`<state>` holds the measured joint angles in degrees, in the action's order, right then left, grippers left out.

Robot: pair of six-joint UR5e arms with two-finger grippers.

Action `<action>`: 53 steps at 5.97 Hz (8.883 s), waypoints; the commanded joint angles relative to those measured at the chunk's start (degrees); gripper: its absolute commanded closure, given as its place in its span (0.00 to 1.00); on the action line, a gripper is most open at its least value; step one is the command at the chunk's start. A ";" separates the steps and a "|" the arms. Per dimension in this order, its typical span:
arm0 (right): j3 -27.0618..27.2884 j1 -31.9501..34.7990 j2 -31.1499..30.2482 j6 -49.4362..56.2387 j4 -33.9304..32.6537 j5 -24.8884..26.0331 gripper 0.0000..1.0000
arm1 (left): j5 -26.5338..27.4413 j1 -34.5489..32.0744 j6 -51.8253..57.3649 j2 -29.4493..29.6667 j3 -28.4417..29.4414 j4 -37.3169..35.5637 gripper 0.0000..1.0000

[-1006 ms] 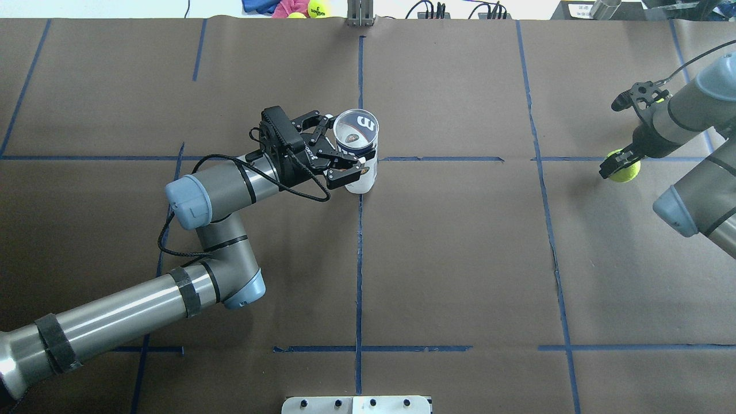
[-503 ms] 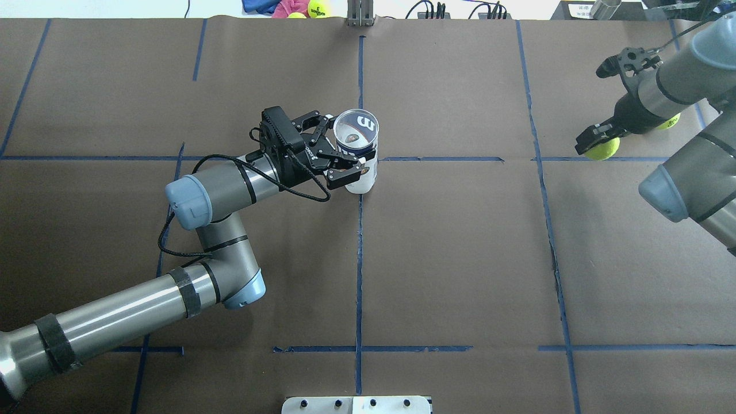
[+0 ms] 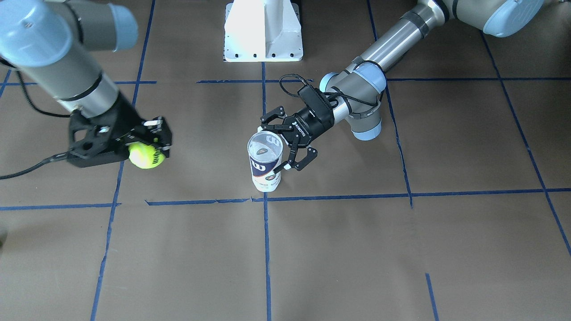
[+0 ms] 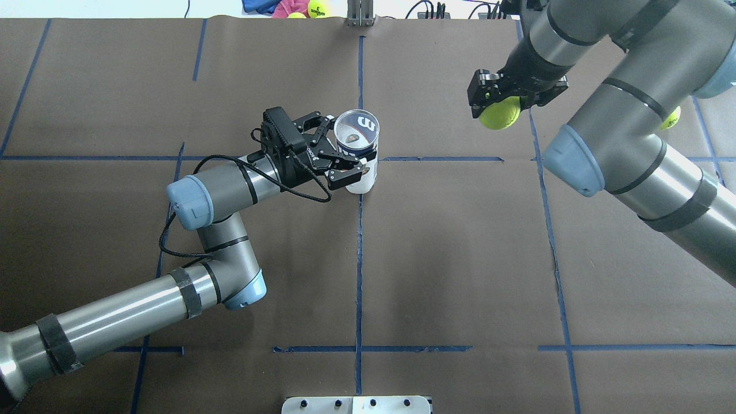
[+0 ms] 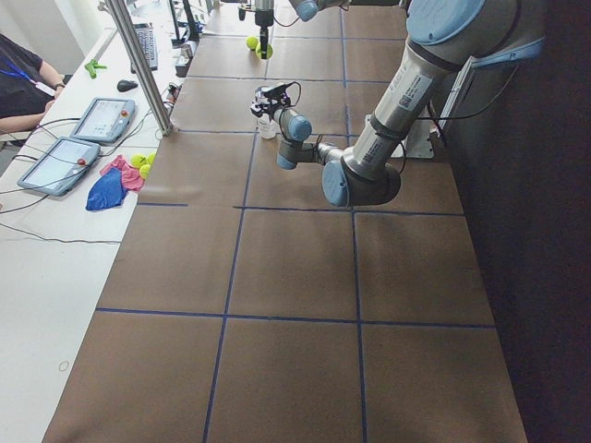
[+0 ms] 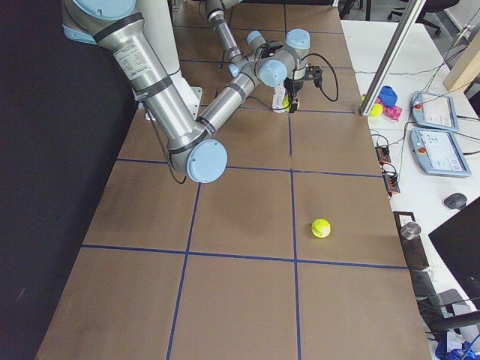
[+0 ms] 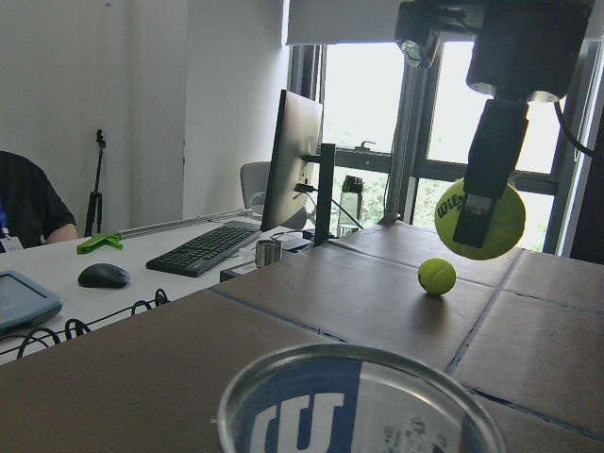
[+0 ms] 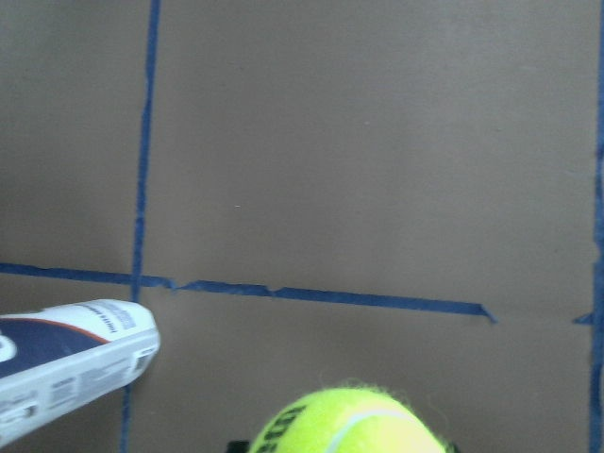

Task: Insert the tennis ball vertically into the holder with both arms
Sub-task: 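Carry the ball with the right gripper over the can's opening, then open the right gripper to drop the ball into the can, then move the right gripper to the remaining tennis ball, then grasp the second tennis ball with the right gripper and lift it, then carry the second ball with the right gripper over the can's opening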

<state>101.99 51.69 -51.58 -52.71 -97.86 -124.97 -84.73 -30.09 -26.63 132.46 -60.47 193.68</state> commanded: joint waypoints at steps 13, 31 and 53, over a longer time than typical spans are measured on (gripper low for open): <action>-15.33 -10.38 22.22 -15.41 -7.43 10.02 0.01 | -0.09 0.12 0.00 0.16 0.00 -1.12 0.12; -44.77 17.75 -13.55 59.12 32.83 4.21 0.01 | -0.09 -0.06 0.00 -0.01 -0.26 -1.03 0.13; -9.18 -13.11 20.20 -12.95 -9.19 13.70 0.02 | -0.09 0.03 -0.09 0.25 -0.26 -1.12 0.13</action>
<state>92.92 38.64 -31.35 -66.10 -107.09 -111.36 -84.81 -30.06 -26.72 132.71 -60.68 192.57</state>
